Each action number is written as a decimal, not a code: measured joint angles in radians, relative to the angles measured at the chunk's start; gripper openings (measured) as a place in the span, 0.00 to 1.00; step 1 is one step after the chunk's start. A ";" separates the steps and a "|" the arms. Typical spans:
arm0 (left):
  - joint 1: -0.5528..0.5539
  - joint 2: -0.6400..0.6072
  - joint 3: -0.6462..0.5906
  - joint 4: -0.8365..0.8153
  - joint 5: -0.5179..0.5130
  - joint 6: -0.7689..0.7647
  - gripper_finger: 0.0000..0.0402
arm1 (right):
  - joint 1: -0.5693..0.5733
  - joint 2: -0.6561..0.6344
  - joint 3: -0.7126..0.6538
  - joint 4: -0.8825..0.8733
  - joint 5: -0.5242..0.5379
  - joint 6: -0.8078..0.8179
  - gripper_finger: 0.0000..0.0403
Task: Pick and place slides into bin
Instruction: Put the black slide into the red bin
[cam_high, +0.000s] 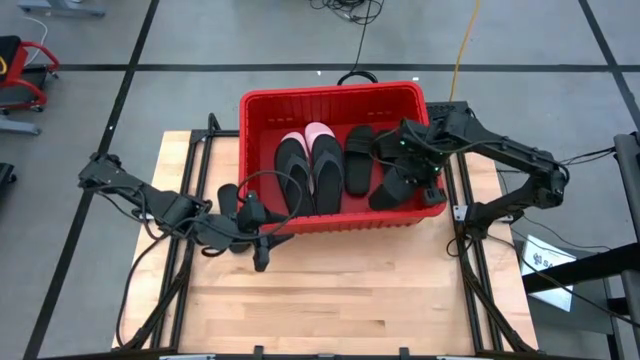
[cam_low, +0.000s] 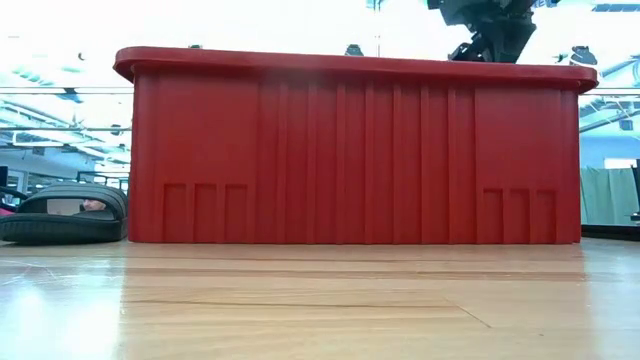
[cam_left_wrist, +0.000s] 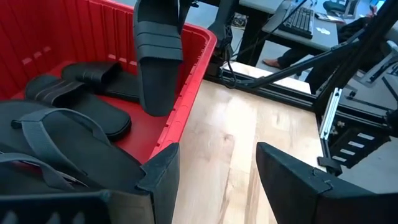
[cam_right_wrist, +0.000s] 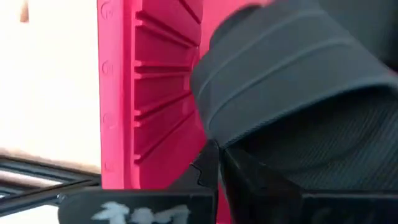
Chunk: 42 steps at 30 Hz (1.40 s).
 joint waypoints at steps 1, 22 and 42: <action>0.000 0.000 0.000 0.000 0.000 0.002 0.51 | 0.000 0.001 0.000 0.001 0.003 0.000 0.00; 0.000 0.000 0.000 -0.007 0.006 0.012 0.51 | -0.029 0.159 0.000 0.002 0.512 -0.227 0.00; 0.000 0.001 0.000 -0.006 0.010 0.018 0.51 | 0.017 0.144 0.000 0.040 0.722 -0.444 0.00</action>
